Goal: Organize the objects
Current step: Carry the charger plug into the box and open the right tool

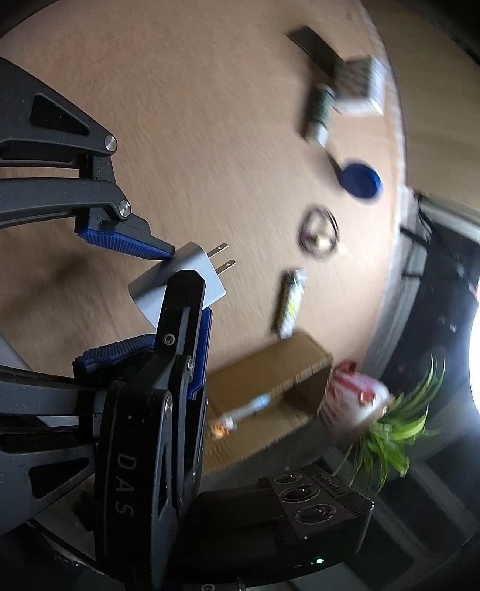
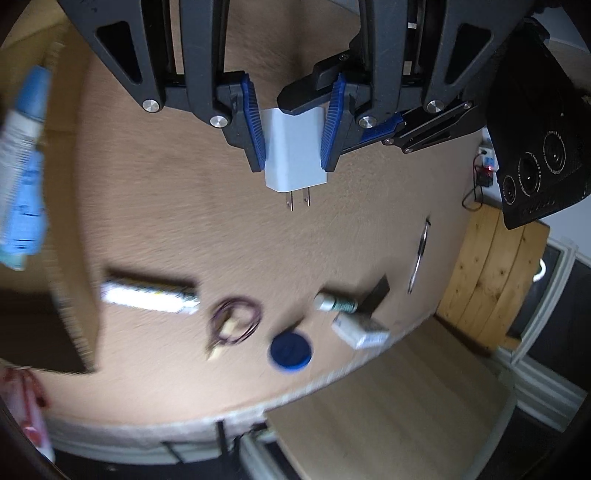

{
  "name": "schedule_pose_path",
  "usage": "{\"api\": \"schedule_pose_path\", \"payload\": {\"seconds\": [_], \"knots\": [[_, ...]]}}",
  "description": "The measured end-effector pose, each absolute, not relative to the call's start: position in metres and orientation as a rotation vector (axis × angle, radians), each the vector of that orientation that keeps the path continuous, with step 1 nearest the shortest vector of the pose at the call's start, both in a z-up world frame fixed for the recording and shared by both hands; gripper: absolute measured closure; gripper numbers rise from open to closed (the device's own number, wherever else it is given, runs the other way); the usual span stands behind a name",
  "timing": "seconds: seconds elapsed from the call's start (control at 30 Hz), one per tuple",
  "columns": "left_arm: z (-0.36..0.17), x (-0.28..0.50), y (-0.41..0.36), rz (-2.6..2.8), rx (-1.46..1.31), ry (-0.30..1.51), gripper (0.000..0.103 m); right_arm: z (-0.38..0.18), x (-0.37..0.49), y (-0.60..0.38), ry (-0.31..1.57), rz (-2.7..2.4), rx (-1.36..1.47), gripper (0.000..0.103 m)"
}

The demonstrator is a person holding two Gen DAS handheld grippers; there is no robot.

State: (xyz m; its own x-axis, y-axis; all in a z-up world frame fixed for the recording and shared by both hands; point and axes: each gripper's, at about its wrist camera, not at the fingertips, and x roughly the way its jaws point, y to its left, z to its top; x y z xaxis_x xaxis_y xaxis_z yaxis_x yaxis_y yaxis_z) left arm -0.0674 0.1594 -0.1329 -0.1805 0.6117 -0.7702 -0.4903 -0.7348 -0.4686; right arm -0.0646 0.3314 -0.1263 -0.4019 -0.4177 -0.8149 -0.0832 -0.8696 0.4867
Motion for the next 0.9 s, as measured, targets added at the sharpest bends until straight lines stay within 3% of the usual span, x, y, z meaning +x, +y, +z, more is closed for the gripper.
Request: {"api": "schedule_pose_path", "payload": {"seconds": [0.43,0.9], "knots": [[-0.093,-0.037,0.289,1.768,-1.213,-0.009,0.058,-0.089,0.007,0.443,-0.883,-2.621,1.519,0.075],[-0.11,-0.01,0.375,1.646,-1.214,0.115,0.058,-0.105,0.045,0.496,-1.038,-2.697,1.559,0.075]]}}
